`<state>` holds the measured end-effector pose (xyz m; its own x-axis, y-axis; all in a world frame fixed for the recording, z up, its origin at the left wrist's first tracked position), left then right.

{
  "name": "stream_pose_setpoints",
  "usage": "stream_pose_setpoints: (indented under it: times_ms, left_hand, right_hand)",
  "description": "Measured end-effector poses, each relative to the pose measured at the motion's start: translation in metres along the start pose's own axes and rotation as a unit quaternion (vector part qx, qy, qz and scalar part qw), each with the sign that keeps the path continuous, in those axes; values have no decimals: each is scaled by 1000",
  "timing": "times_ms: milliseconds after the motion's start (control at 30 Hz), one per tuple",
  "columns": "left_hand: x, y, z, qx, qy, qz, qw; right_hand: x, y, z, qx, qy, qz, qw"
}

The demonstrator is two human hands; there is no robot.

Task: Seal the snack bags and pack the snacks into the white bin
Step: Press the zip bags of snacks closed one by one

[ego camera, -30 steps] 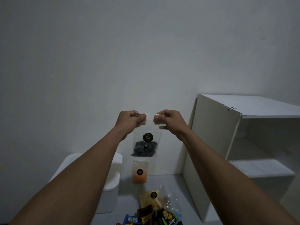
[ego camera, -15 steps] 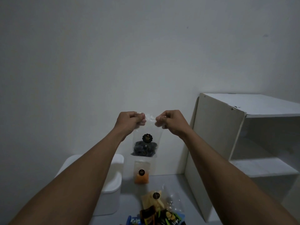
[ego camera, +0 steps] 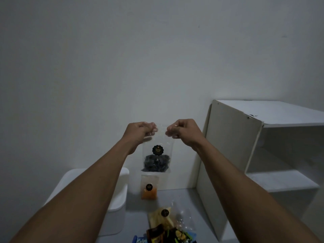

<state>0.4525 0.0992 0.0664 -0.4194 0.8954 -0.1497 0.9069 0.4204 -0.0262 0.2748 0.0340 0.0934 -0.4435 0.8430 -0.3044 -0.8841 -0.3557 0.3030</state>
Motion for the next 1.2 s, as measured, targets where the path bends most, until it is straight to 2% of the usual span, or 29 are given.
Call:
stream_pose_setpoints:
  times_ms: [100,167,267,400,567,600,700,800,933,1067,1200]
  left_hand:
    - [-4,4,0,3,-8,-22,1000]
    - [-9,8,0,-13,-22,-45,999]
    - [-11,7,4,-54,-20,-39,998]
    - [-11,1,11,-91,0,-46,995]
    - [-11,6,8,-196,29,-221,955]
    - [-12,3,11,-172,49,-221,959]
    - [-14,-20,20,-16,116,-149,982]
    - [-14,-29,25,46,146,-127,980]
    - [-13,-29,29,46,152,-125,979]
    - [-13,-40,26,-18,115,-56,992]
    - [-11,-46,27,-41,111,-16,993]
  right_hand:
    - [-1,2,-3,-4,0,-1,1000]
    - [-1,-2,-9,-17,-16,23,999]
    - [-3,-5,-15,-13,-34,59,998]
    - [-14,-2,-15,40,-1,30,999]
    - [-19,-1,-25,84,6,-26,996]
    - [-19,-1,-26,111,20,-35,993]
    - [-16,-3,-22,197,68,-55,976]
    - [-10,-3,-23,226,87,-71,967]
    - [-6,-3,-32,178,47,-32,982]
    - [-7,-8,-42,40,-45,19,998]
    - [-11,-8,-49,29,-78,45,996]
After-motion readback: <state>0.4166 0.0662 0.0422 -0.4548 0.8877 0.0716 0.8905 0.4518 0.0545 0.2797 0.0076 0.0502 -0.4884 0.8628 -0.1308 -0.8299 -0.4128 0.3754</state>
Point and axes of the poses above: each hand's wrist, its own x-axis away from the middle knuckle, its own y-axis out of the back of the hand, z = x × y, the point moved 8 cm from there along -x, towards the middle knuckle, and after that the axes turned 2 degrees about -z, right-handed, at the moved point
